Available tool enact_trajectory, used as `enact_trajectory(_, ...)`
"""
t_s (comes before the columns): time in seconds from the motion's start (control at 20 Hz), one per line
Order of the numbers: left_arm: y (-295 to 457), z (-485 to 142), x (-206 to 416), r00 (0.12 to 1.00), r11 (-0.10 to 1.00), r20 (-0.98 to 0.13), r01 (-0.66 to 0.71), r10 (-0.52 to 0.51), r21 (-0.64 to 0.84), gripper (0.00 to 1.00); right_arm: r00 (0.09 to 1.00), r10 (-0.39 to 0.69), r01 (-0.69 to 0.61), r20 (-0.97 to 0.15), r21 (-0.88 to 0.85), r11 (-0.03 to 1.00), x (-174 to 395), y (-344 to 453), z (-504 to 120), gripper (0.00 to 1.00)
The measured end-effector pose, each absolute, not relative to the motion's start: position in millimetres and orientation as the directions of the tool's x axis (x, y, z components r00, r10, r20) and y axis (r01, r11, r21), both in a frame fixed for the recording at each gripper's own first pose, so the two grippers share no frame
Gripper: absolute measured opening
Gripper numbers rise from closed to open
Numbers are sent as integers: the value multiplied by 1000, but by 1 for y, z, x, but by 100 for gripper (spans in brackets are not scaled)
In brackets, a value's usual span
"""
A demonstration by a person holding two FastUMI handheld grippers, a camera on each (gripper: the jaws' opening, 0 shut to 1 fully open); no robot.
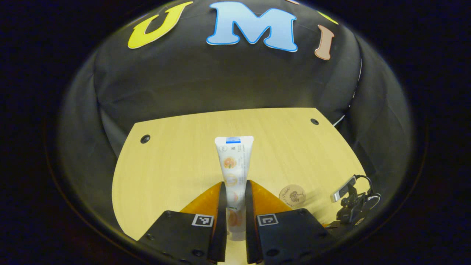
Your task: Put the toothbrush and toothpaste on the desktop into the cup, then pick up the cup and place it on the coaster on the desktop.
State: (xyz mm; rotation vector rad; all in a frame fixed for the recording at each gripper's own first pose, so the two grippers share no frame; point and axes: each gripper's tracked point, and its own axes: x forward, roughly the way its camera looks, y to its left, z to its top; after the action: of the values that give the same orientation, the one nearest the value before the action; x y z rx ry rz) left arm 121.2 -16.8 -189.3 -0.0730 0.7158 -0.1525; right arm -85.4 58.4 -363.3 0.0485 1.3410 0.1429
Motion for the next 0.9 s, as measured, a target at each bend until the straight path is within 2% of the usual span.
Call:
enact_trajectory(0.45, -19, -220, 153, 810, 982, -558, 114, -178, -149, 29, 246, 134, -113, -960, 109, 988, -86, 58, -365, 2)
enact_trajectory(0.9, -14, -252, 145, 844, 992, -525, 63, -112, -109, 29, 256, 127, -111, -958, 101, 989, -87, 58, -366, 2)
